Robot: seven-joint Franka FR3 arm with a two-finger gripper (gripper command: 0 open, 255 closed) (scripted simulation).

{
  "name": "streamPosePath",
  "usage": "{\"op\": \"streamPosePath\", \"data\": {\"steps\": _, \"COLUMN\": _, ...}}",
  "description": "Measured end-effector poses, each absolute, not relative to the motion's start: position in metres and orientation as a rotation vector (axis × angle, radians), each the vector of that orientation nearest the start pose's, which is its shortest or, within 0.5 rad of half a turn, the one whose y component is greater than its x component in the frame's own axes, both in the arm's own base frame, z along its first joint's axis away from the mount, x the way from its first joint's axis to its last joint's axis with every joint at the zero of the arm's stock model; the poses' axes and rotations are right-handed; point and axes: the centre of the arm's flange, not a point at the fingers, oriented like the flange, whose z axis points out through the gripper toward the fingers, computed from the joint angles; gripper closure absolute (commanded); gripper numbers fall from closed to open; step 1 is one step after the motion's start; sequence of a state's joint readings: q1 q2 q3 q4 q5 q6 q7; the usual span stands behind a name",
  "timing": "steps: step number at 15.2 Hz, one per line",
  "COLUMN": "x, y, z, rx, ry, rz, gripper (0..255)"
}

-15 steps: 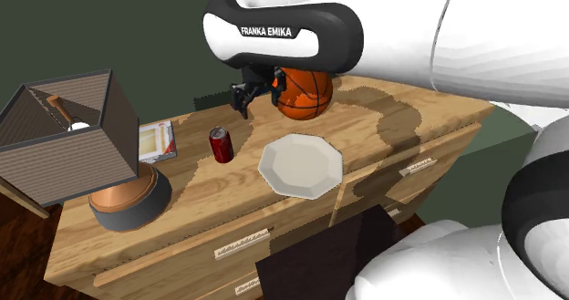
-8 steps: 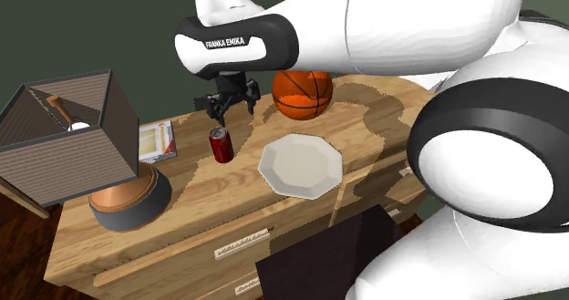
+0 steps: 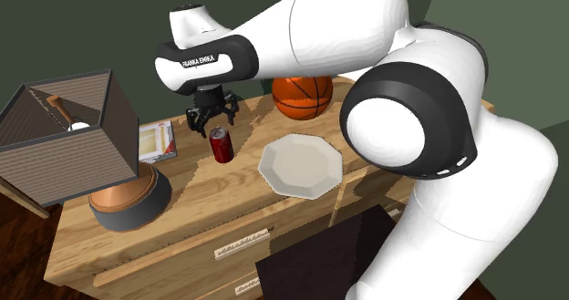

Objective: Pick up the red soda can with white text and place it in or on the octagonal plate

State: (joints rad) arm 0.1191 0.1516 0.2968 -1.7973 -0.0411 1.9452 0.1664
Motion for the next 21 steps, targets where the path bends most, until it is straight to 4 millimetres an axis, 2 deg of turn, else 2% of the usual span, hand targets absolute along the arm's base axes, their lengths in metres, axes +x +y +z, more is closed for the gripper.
{"op": "streamPosePath", "data": {"steps": 6, "x": 0.558, "y": 0.237, "z": 0.434, "rx": -3.108, "ry": -0.409, "rz": 0.001, "gripper": 0}}
{"op": "streamPosePath", "data": {"steps": 12, "x": 0.558, "y": 0.237, "z": 0.43, "rx": -3.108, "ry": -0.409, "rz": -0.001, "gripper": 0}}
{"op": "streamPosePath", "data": {"steps": 13, "x": 0.558, "y": 0.237, "z": 0.43, "rx": -3.108, "ry": -0.409, "rz": -0.001, "gripper": 255}}
{"op": "streamPosePath", "data": {"steps": 21, "x": 0.558, "y": 0.237, "z": 0.431, "rx": -3.108, "ry": -0.409, "rz": -0.003, "gripper": 255}}
